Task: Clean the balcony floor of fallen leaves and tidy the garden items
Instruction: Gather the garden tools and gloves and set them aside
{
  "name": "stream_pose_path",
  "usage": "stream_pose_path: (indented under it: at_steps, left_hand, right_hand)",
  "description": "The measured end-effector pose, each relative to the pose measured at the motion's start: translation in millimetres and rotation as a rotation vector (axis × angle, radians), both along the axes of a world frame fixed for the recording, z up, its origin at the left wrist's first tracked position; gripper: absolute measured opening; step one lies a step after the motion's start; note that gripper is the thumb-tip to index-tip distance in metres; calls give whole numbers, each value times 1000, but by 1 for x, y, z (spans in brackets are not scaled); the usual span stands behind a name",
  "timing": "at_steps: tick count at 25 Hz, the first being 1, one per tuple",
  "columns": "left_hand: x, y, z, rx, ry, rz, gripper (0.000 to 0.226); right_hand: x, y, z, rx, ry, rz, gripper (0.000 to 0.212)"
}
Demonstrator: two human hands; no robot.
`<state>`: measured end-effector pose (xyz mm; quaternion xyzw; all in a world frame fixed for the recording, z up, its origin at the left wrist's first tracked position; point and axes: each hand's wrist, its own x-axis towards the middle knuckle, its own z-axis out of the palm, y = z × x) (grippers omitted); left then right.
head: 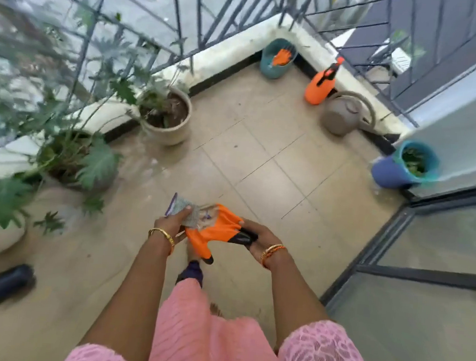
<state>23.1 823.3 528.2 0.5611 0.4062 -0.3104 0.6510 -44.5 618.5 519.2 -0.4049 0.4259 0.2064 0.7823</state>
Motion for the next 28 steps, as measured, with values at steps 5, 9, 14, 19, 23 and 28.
stream_pose_path:
  at_steps: [5,9,14,19,23,28]
  left_hand:
    - [131,-78,31,-85,21,-191,17]
    - [221,-131,52,-40,3,-377,24]
    - [320,-214,57,31,-53,-495,38]
    - [417,-305,53,140,-83,-503,33]
    - [482,-368,55,215,-115,-594,23]
    - [564,-439,33,317,-151,-620,17]
  right_hand:
    - [101,-79,40,-121,-61,5,35]
    - [179,-130,61,-272,13,-151,38]
    - [269,-188,64,-390,30,-316,31]
    - [364,-276,49,-445,60,-263,29]
    - [447,-361,51,-472,106,-192,29]
    - [569,-440,50,-632,57,-58,29]
